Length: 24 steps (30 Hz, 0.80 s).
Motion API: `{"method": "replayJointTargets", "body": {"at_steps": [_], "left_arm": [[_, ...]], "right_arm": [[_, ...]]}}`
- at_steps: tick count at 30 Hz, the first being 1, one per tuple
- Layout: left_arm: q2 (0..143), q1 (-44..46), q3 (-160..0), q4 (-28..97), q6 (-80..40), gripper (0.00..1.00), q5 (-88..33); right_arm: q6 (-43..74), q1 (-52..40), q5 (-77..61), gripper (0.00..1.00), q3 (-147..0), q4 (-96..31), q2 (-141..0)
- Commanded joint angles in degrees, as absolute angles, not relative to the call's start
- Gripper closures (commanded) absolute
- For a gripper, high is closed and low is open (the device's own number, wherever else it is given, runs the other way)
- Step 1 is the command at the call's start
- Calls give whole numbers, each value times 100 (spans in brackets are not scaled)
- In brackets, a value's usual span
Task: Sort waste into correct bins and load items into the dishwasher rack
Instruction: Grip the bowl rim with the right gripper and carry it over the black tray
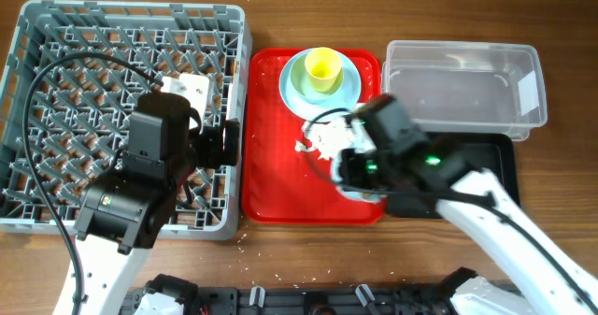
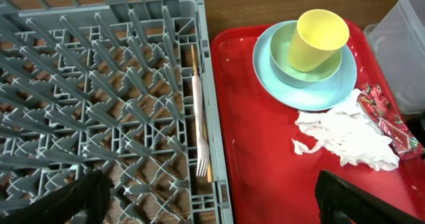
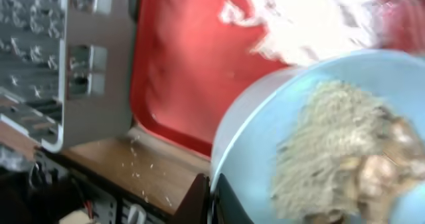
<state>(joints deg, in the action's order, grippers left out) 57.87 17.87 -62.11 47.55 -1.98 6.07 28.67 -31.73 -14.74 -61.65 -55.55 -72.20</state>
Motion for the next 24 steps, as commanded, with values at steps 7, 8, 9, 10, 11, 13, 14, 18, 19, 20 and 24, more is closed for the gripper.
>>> {"method": "replayJointTargets", "body": {"at_steps": [7, 8, 9, 10, 11, 13, 14, 18, 19, 20, 24], "left_arm": [[5776, 1778, -6248, 4744, -172, 0, 537], [5776, 1778, -6248, 4744, -172, 0, 537], [5776, 1778, -6248, 4744, -172, 0, 537], [5778, 1778, -6248, 4744, -172, 0, 537], [5776, 1778, -6248, 4744, -172, 0, 537], [5778, 1778, -6248, 4744, -172, 0, 537], [5776, 1778, -6248, 4744, -172, 0, 537], [5776, 1778, -6248, 4744, -172, 0, 537], [5776, 1778, -6248, 4744, -172, 0, 537], [5776, 1778, -6248, 4744, -172, 0, 537], [5776, 1778, -6248, 4744, -172, 0, 537]], "right_arm": [[1579, -423, -1597, 96, -6132, -6110, -6847], [1404, -102, -1846, 96, -6093, -6101, -6853], [1295, 104, -2021, 96, -6058, -6073, -6853], [1090, 390, -2340, 96, -5986, -6012, -6853], [908, 642, -2648, 96, -5900, -5937, -6853], [574, 1083, -3251, 96, -5666, -5756, -6869], [508, 1243, -3444, 96, -5529, -5627, -6893], [145, 1820, -4711, 96, -5033, -5022, -7091], [145, 1905, -4794, 96, -5022, -5015, -7142], [145, 1970, -4847, 96, -5022, -5015, -7181], [-185, 2217, -5297, 96, -5011, -5039, -7286]]}}
